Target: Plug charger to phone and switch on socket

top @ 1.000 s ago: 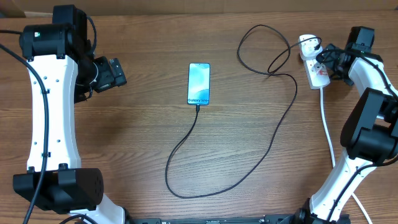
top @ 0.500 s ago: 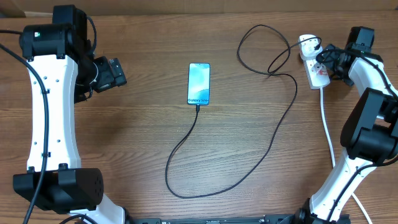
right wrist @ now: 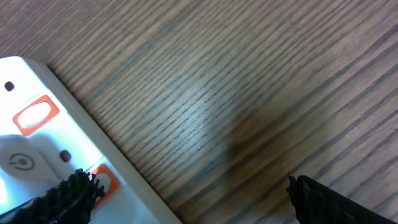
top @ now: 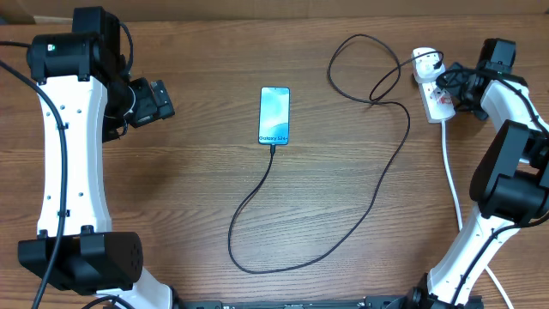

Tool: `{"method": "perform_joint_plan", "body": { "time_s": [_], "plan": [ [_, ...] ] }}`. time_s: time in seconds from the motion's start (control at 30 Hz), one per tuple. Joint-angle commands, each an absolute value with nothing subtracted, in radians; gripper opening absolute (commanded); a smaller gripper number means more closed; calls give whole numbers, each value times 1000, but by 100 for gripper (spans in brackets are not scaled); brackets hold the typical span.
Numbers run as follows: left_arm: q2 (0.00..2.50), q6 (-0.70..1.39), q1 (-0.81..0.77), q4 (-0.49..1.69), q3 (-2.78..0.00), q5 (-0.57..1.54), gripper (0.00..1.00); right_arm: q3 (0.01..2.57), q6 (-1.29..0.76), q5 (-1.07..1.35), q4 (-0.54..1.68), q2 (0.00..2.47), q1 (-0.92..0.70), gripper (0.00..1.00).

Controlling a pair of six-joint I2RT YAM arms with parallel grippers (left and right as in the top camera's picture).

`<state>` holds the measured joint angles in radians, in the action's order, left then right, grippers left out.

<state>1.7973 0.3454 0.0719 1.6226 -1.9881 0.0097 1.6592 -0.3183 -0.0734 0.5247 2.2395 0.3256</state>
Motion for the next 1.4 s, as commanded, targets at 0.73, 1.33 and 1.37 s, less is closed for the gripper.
{"method": "perform_joint_plan", "body": {
  "time_s": [0.73, 1.33, 1.37],
  "plan": [
    [1802, 363, 69, 1618, -1982, -8, 100, 1662, -283, 35, 544, 2269, 323, 100],
    [1802, 363, 69, 1618, -1982, -8, 100, 1691, -284, 46, 607, 2166, 323, 100],
    [1802, 363, 69, 1618, -1982, -8, 100, 1691, -284, 47, 609, 2136, 323, 100]
  ]
}}
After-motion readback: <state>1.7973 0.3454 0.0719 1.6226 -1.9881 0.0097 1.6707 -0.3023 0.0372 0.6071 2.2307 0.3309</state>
